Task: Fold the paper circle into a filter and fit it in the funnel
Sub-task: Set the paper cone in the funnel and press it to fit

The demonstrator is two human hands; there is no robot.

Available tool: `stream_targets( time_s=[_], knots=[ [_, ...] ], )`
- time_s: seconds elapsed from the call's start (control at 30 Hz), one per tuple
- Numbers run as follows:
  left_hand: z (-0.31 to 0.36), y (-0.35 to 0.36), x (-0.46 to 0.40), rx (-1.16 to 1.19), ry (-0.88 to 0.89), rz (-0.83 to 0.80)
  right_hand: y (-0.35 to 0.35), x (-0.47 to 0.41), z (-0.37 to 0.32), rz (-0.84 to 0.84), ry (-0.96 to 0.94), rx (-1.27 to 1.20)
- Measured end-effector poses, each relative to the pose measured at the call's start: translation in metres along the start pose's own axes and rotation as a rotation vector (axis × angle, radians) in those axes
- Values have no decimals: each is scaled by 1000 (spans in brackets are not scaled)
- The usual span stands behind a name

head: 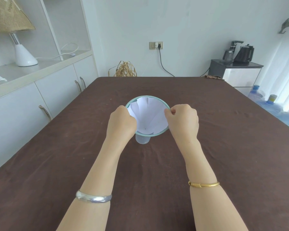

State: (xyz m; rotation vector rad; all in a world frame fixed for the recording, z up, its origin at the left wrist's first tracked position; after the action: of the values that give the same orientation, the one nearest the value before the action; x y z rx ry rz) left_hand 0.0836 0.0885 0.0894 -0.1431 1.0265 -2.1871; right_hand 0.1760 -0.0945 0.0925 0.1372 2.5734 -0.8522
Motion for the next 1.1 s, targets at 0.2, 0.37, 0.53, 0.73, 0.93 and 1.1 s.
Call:
stream_targets(
  time_s=[0.2,0.37,0.53,0.73,0.93,1.1],
  knots=[
    [1,0,1,-14,12,-24,1,-1,-1,-1,-9,13],
    [3,7,-2,-46,32,-105,1,-1,-3,-3,-21,57],
    [47,1,-25,-213,345,-42,1,0,-4,-13,-23,70],
    [55,7,-41,-135,390,-14,2,1,-5,-20,-22,90],
    [56,3,-44,-137,414,21,4,0,-6,-38,-41,111],
    [59,2,-45,-145,438,31,8,-1,-6,-70,-71,78]
  ],
)
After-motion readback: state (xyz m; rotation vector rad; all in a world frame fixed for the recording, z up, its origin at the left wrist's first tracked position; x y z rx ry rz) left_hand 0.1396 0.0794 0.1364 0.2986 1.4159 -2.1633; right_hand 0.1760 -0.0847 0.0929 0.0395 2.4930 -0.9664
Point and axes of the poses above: each hand's wrist, its own x-axis away from the middle knuckle, its own y-axis out of the palm, z = x × y, the point moved 10 cm from there along -x, towards the middle knuckle, and after that the axes turned 4 degrees about -x, right-handed, at the moved point
